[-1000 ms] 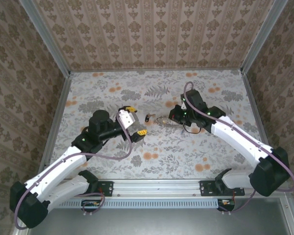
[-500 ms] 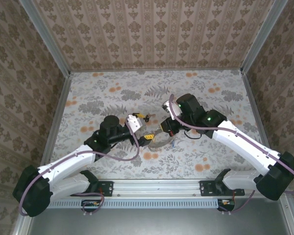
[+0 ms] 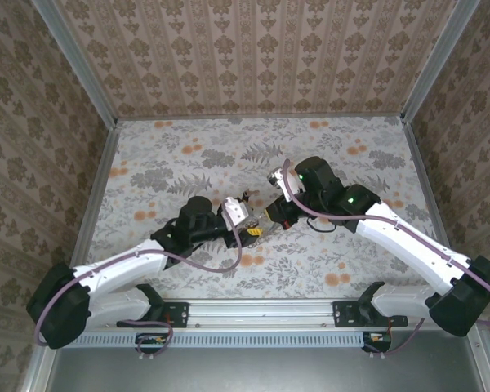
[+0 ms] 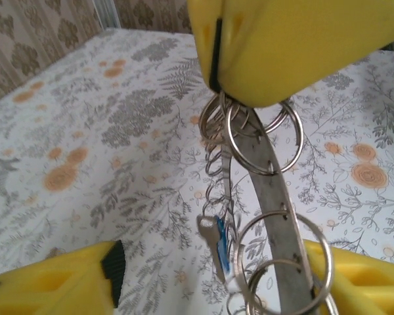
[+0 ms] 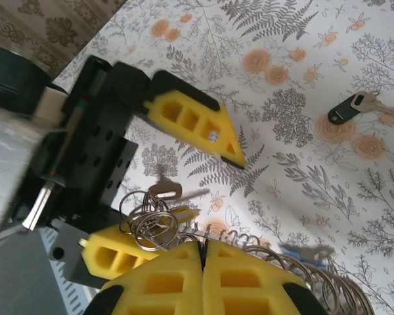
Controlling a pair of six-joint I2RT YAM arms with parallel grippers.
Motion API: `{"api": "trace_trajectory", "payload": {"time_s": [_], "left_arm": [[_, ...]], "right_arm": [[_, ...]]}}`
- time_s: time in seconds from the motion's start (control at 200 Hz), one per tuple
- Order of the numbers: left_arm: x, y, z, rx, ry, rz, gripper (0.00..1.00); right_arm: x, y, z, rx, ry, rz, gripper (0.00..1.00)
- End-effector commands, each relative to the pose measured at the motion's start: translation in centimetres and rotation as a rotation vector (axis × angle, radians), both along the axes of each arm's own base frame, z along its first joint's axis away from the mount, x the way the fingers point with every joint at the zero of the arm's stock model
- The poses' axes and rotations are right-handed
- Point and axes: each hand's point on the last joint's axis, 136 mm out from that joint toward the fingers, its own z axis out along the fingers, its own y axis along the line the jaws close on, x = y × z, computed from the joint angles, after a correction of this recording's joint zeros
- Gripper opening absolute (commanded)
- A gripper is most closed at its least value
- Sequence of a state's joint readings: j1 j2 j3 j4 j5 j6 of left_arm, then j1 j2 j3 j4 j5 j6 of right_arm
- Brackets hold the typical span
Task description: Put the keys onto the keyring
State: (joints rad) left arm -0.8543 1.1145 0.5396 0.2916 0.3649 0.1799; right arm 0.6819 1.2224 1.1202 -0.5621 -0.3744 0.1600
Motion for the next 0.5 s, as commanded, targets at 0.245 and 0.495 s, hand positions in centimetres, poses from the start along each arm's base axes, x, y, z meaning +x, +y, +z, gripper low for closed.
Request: {"api": "trace_trajectory", "payload": {"time_s": [0.245,0.495], "left_arm": [[0.8,-1.2,2.6,-0.030,-0.003,0.021,0.48],[0.9,-1.3,2.4,-0.031,-0.004,0.015,0.38]], "right_arm": [[1.1,0.6,1.5,0.032,-0.057,-0.027,0.00],[1.3,0.5,1.3,0.033,-0.057,-0.045,0.00]]}}
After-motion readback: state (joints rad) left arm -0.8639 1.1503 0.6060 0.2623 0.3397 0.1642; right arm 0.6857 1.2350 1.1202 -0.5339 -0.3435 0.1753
